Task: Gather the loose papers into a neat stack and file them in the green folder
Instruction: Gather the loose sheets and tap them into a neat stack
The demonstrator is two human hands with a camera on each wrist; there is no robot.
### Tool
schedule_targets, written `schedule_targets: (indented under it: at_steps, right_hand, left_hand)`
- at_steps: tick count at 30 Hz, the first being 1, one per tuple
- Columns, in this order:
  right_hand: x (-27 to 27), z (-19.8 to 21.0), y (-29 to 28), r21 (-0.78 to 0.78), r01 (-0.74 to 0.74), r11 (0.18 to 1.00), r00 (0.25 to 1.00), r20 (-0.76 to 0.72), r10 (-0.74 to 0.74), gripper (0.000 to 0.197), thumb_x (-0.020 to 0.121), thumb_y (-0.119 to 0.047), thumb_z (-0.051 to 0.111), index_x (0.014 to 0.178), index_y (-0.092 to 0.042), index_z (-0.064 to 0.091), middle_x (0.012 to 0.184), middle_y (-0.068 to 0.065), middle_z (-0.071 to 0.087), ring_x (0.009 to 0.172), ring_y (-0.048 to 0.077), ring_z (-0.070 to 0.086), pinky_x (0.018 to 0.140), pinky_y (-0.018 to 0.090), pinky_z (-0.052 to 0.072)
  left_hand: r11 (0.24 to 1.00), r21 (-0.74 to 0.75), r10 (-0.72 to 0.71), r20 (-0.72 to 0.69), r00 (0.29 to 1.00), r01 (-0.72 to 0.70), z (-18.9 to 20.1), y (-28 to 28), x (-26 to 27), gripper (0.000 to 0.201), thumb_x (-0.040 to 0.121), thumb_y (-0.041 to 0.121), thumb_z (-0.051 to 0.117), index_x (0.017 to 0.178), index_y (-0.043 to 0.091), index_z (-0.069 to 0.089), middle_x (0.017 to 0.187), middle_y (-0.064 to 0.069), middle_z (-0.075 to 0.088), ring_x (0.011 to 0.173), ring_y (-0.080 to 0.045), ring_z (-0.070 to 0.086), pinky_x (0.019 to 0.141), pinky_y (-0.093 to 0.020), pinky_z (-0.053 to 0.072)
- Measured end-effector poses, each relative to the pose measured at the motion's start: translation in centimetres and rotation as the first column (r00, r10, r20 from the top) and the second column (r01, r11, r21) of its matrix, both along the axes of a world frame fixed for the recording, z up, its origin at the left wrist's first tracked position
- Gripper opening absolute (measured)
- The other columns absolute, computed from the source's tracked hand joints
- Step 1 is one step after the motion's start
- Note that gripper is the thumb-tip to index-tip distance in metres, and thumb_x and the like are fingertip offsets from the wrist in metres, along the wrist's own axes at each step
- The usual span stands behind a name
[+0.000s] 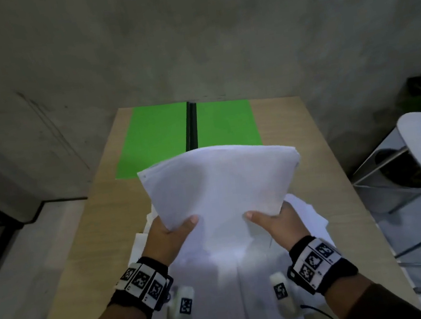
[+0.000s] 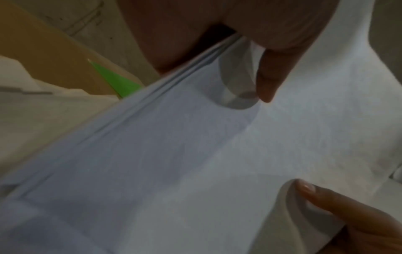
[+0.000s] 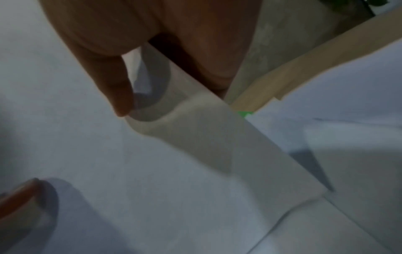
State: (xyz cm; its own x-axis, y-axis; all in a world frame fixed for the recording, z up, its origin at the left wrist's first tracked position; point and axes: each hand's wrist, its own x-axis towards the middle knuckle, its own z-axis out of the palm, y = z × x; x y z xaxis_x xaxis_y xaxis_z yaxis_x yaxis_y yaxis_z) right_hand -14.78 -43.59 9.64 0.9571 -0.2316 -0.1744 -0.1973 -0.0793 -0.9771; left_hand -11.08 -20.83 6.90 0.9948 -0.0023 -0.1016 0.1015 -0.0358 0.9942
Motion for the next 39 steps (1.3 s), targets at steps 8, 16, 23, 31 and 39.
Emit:
schedule_targets:
  at_steps: [8,16,23,31,39]
  right_hand:
    - [2.7,-2.3,1.9,0.012,-0.084,0.996,0.993,-0.083,0.084,0.021,0.082,-0.010,0.068,0.096,-0.025,0.062,0.085,-0.010,0.069,0.081,0.010,0.067,0.075,0.025,0.055]
    - [0.8,-9.7,7.7,-0.510,-0.500,0.700,0.738,-0.673,0.036,0.093,0.065,-0.061,0.067,0.138,-0.011,0.038,0.136,0.012,0.046,0.124,0.030,0.048,0.101,0.035,0.042]
    - [0.2,-10.5,7.8,-0.430,-0.394,0.813,0.849,-0.509,0.142,0.067,0.086,-0.006,0.048,0.148,-0.017,0.025,0.144,0.009,0.046,0.128,0.026,0.046,0.107,0.028,0.035]
    - [4.2,-7.8,4.0,-0.584,-0.653,0.483,0.756,-0.542,0.367,0.051,0.090,-0.023,0.048,0.140,-0.015,0.038,0.143,0.011,0.042,0.130,0.030,0.039,0.103,0.031,0.035]
    - [3.8,-10.0,6.1,-0.654,-0.691,0.308,0.722,-0.637,0.270,0.078,0.068,-0.036,0.077,0.135,-0.022,0.040,0.136,0.005,0.049,0.126,0.030,0.045,0.101,0.041,0.040]
  left_hand:
    - [0.948,0.158,0.267,0.076,0.961,-0.276,2.8,3.2,1.1,0.015,0.081,0.009,0.070,0.070,0.007,0.060,0.065,0.000,0.065,0.061,-0.003,0.057,0.049,-0.008,0.042]
    - [0.890,0.142,0.434,0.022,0.901,-0.433,4.2,11.7,-0.2,0.024,0.087,0.004,0.058,0.069,0.018,0.052,0.046,0.026,0.059,0.058,0.008,0.056,0.052,-0.002,0.041]
    - [0.869,0.112,0.492,-0.099,0.865,-0.482,1.3,15.6,-1.9,0.034,0.081,0.021,0.068,0.113,0.019,0.058,0.116,-0.008,0.060,0.110,-0.028,0.056,0.100,-0.045,0.040]
    - [0.818,0.101,0.575,-0.123,0.809,-0.566,0.9,16.9,-2.7,0.047,0.084,0.019,0.066,0.127,0.007,0.053,0.113,-0.005,0.055,0.105,-0.023,0.051,0.088,-0.036,0.034]
    - [0.807,0.135,0.590,-0.126,0.798,-0.575,1.2,16.1,-3.6,0.044,0.086,0.013,0.063,0.126,0.002,0.052,0.114,-0.007,0.054,0.103,-0.021,0.050,0.086,-0.034,0.033]
